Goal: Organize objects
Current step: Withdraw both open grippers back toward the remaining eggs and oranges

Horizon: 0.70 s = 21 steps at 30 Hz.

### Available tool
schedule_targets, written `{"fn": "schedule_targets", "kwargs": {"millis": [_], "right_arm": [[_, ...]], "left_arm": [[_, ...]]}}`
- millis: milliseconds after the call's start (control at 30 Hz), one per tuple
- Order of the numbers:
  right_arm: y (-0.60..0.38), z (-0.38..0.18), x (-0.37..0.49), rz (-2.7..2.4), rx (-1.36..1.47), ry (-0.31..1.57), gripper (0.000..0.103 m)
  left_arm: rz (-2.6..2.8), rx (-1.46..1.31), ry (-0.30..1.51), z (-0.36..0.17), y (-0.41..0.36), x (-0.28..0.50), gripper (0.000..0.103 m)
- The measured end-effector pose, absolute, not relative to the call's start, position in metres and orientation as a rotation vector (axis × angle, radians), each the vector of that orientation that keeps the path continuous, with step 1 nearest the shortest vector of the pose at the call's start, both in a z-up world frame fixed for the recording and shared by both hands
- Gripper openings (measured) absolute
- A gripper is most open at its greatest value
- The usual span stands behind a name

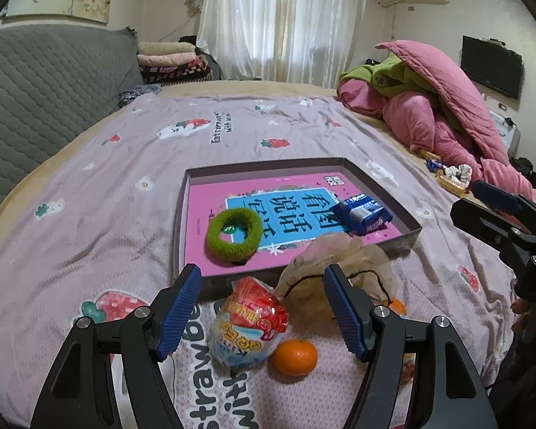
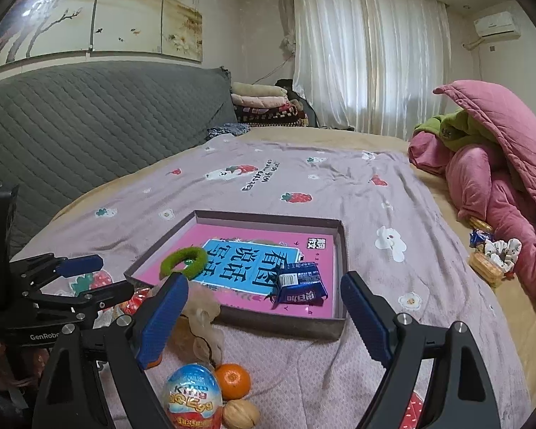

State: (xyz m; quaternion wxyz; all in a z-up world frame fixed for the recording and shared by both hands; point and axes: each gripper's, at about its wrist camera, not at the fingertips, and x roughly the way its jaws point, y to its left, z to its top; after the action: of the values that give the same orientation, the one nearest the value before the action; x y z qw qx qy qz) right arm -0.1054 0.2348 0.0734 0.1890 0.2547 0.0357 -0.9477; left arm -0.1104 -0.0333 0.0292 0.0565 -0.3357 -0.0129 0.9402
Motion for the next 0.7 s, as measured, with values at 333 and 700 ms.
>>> {"fn": "schedule_targets", "kwargs": {"millis": [333, 700], "right_arm": [[0.236, 0.056, -0.080, -2.683, 0.689, 0.130, 0.087], [0.228, 0.039, -0.048, -2.655, 0.741, 0.172, 0.087]], "left_arm": [[2.856, -1.028, -0.029, 0.025, -0.024, -0.101, 0.073], [2.842, -1.036, -0.023, 0.024, -0.013, -0.089, 0.073]]}}
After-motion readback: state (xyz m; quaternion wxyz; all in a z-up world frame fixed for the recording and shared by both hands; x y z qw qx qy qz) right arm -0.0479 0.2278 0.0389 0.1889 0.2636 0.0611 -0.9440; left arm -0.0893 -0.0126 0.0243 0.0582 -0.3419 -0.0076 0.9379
